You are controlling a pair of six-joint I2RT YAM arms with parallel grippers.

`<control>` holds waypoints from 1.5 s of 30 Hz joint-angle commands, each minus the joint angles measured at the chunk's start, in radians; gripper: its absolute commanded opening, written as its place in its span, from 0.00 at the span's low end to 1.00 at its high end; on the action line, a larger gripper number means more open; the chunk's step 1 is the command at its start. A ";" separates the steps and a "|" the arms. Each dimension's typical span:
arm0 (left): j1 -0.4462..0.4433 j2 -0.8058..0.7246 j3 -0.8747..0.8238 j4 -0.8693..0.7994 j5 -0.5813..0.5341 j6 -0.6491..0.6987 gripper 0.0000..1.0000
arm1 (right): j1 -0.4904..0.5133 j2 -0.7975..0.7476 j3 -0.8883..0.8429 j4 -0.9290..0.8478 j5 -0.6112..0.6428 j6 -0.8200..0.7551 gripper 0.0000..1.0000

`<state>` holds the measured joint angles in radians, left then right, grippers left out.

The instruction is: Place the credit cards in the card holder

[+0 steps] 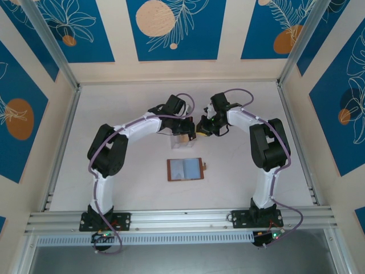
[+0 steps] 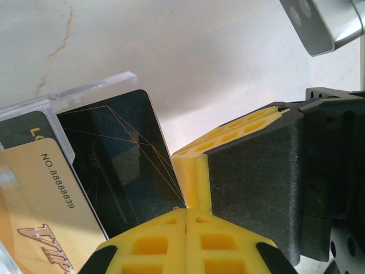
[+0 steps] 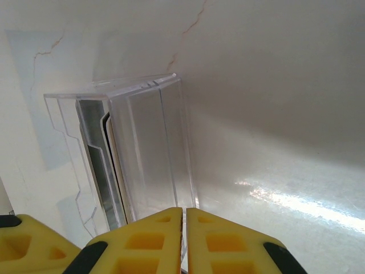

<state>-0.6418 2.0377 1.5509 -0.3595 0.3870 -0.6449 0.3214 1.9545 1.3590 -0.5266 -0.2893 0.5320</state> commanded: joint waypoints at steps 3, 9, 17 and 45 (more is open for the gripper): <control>0.008 0.003 0.016 -0.037 -0.036 0.023 0.00 | 0.006 0.018 0.005 -0.012 -0.033 0.003 0.13; 0.007 0.032 0.047 -0.068 -0.055 0.043 0.00 | 0.006 0.018 0.006 -0.015 -0.034 0.002 0.13; -0.007 0.073 0.098 -0.124 -0.101 0.080 0.00 | 0.006 0.022 0.007 -0.013 -0.039 0.002 0.13; -0.035 0.110 0.099 -0.004 -0.020 -0.010 0.00 | -0.024 0.009 -0.017 0.007 -0.096 0.020 0.27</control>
<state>-0.6559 2.1197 1.6539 -0.4313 0.2893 -0.6273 0.2932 1.9659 1.3590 -0.5270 -0.3260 0.5396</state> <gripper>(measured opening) 0.038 0.262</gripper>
